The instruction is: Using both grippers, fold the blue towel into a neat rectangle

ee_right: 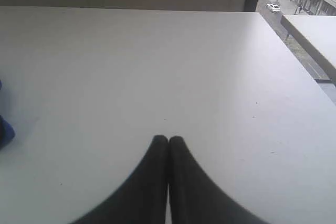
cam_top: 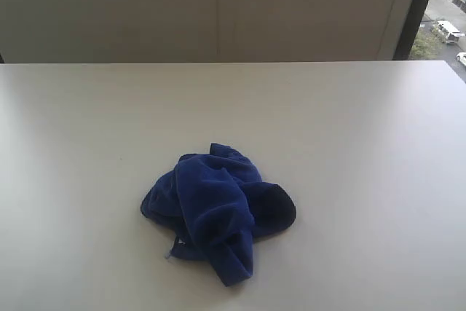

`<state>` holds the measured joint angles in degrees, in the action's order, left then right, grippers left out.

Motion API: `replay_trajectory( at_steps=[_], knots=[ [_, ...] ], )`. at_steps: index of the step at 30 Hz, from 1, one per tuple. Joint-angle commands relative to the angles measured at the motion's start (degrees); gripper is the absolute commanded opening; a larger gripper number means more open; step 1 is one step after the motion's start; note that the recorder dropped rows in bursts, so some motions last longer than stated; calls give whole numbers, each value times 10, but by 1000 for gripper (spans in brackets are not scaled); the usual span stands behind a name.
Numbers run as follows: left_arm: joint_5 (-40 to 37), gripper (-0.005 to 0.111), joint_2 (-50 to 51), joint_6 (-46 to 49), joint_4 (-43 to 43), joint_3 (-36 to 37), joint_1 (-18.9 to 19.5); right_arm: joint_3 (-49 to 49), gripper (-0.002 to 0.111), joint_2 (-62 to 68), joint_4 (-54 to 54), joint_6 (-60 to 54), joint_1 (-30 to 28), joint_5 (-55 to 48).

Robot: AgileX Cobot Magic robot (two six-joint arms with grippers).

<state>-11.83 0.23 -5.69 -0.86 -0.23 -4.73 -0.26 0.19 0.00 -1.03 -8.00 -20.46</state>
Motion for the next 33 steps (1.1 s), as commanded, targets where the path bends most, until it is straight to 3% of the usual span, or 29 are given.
replay_trajectory(
  at_steps=[1,11,18,23,30,33],
  knots=[
    [18,0,-2,0,4,2,0,3,0,-2,3,-4,1,6],
    [51,0,-2,0,4,2,0,3,0,-2,3,-4,1,6],
    [188,0,-2,-40,9,2,0,3,0,-2,3,-4,1,6],
    [217,0,-2,-45,9,2,0,3,0,-2,3,-4,1,6],
    [317,0,-2,-52,9,2,0,3,0,-2,3,-4,1,6],
    [336,0,-2,-151,9,2,0,3,0,-2,3,-4,1,6]
  ],
)
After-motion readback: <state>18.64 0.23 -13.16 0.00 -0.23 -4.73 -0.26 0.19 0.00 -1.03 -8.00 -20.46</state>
